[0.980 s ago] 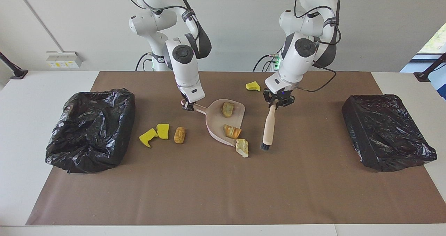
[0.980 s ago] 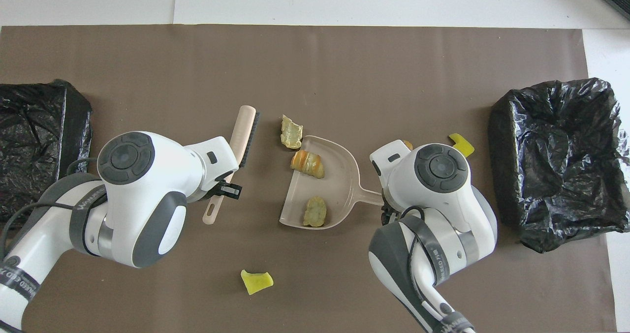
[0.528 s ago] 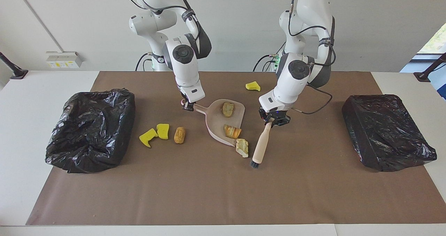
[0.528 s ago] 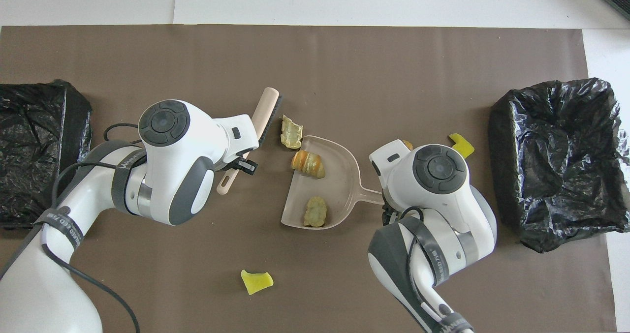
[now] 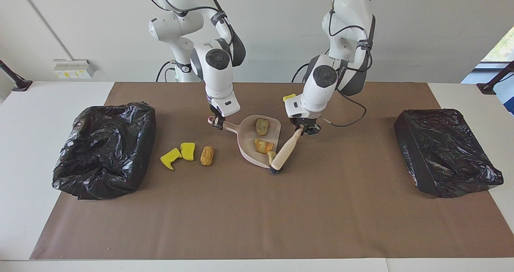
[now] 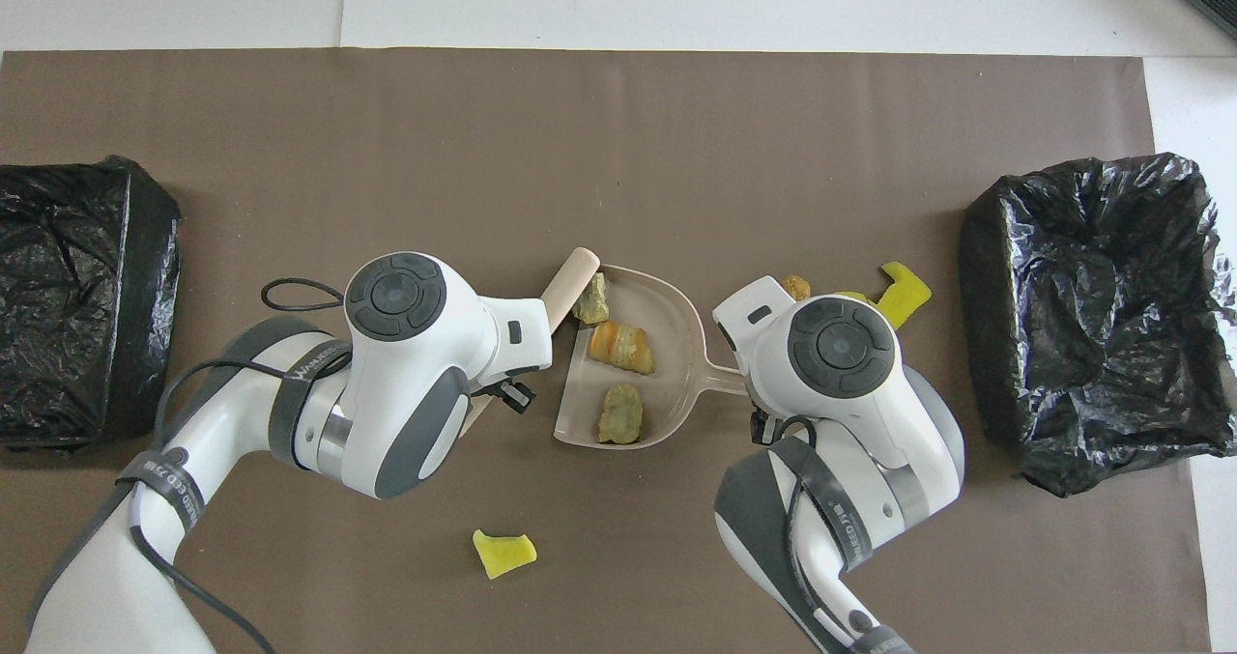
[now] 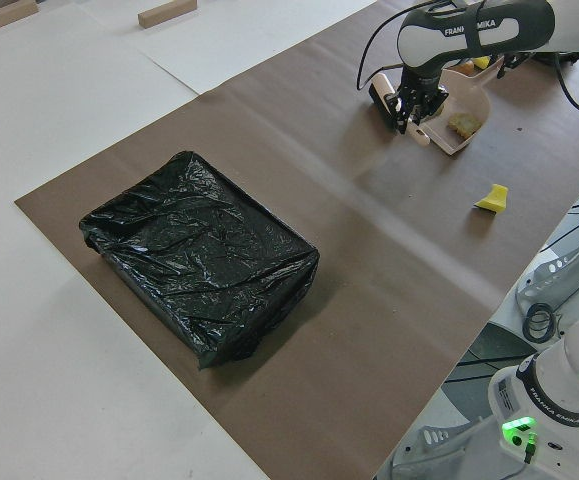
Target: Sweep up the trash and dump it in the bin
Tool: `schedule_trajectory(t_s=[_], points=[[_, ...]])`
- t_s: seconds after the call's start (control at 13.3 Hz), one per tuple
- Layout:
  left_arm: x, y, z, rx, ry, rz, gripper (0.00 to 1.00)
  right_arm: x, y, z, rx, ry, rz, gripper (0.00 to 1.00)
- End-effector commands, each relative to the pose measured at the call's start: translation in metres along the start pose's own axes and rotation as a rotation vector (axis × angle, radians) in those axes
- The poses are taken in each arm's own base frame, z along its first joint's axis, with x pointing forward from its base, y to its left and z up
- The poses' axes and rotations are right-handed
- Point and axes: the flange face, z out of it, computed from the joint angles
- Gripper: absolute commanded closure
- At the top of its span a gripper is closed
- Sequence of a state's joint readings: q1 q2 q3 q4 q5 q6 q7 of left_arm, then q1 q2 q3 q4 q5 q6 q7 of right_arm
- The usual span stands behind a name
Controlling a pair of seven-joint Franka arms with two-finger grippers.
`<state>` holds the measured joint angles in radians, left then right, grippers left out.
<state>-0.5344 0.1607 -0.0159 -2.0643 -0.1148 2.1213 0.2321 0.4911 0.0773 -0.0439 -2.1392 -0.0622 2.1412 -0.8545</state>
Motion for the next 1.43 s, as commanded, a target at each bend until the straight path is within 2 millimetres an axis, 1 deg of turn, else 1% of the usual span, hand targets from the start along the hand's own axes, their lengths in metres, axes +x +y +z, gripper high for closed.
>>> schedule_trajectory(t_s=[0.0,0.08,0.15,0.3,0.38,0.53,0.6,0.9,1.06,1.28,1.36], points=[[-0.028,0.019,-0.002,-0.004,-0.087,0.017,1.00,-0.003,-0.003,0.000,-0.020,-0.002,-0.024,1.00],[-0.029,0.031,-0.004,-0.007,-0.102,-0.007,1.00,-0.003,-0.003,0.000,-0.020,-0.002,-0.024,1.00],[-0.028,0.048,-0.003,-0.004,-0.105,-0.031,1.00,-0.004,-0.002,0.001,-0.020,-0.002,-0.022,1.00],[-0.020,0.075,-0.007,0.004,-0.079,-0.081,1.00,-0.005,-0.002,0.001,-0.020,-0.002,-0.021,1.00],[-0.014,0.085,-0.011,0.000,-0.060,-0.100,1.00,-0.004,-0.002,0.001,-0.018,-0.004,-0.023,1.00],[-0.001,0.090,-0.021,-0.015,-0.004,-0.131,1.00,-0.005,-0.002,0.001,-0.017,-0.004,-0.021,1.00],[-0.001,0.091,-0.021,-0.015,-0.009,-0.136,1.00,-0.005,-0.002,0.002,-0.016,-0.005,-0.021,1.00],[-0.007,0.082,-0.042,-0.018,0.001,-0.180,1.00,-0.008,-0.001,0.002,-0.007,-0.007,-0.023,1.00],[-0.013,0.083,-0.052,-0.020,-0.009,-0.234,1.00,-0.013,0.001,0.007,0.003,-0.014,-0.059,1.00],[-0.029,0.079,-0.071,-0.020,-0.041,-0.361,1.00,-0.014,0.002,0.007,0.008,-0.016,-0.267,1.00],[-0.039,0.081,-0.078,-0.018,-0.068,-0.406,1.00,-0.014,0.001,0.007,0.010,-0.017,-0.286,1.00]])
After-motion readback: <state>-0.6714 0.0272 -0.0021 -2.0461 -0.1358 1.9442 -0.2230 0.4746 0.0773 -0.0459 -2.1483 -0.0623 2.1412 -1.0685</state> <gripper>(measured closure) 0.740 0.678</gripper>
